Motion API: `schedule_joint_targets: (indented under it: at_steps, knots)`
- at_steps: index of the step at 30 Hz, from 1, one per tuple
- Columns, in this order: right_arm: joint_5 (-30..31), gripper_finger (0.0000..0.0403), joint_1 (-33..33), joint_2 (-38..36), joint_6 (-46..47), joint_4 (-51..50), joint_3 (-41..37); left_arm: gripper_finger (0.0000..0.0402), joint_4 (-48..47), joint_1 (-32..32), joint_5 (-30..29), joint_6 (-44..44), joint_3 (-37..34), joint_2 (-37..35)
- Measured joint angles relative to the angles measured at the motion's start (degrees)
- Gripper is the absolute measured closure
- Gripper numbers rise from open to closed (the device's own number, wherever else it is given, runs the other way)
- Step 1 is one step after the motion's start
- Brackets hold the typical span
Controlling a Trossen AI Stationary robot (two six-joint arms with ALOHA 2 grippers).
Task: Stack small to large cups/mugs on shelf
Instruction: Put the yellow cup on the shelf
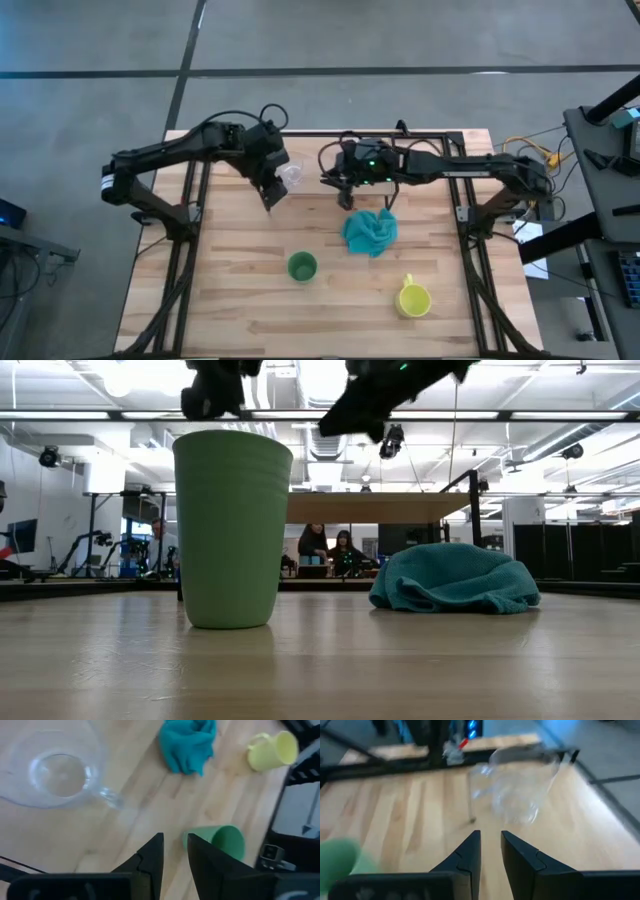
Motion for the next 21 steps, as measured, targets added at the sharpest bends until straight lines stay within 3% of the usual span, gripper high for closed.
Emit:
schedule_joint_targets:
  at_steps: [8,17,21]
  knots:
    - [-5.1,0.0332,2.5,-15.6,6.6,-23.8,0.0,0.0329,0.1,-7.4,-1.3,-4.7,0.8,-2.0]
    - [-5.2,0.0332,8.6,-32.5,7.9,-38.0,0.0,0.0329,0.4,-17.1,-14.9,-11.1,0.3,-1.7]
    - [-5.2,0.0332,11.1,-37.0,11.6,-43.1,0.0,0.0329,4.0,-19.9,-18.0,-12.8,0.3,-1.5]
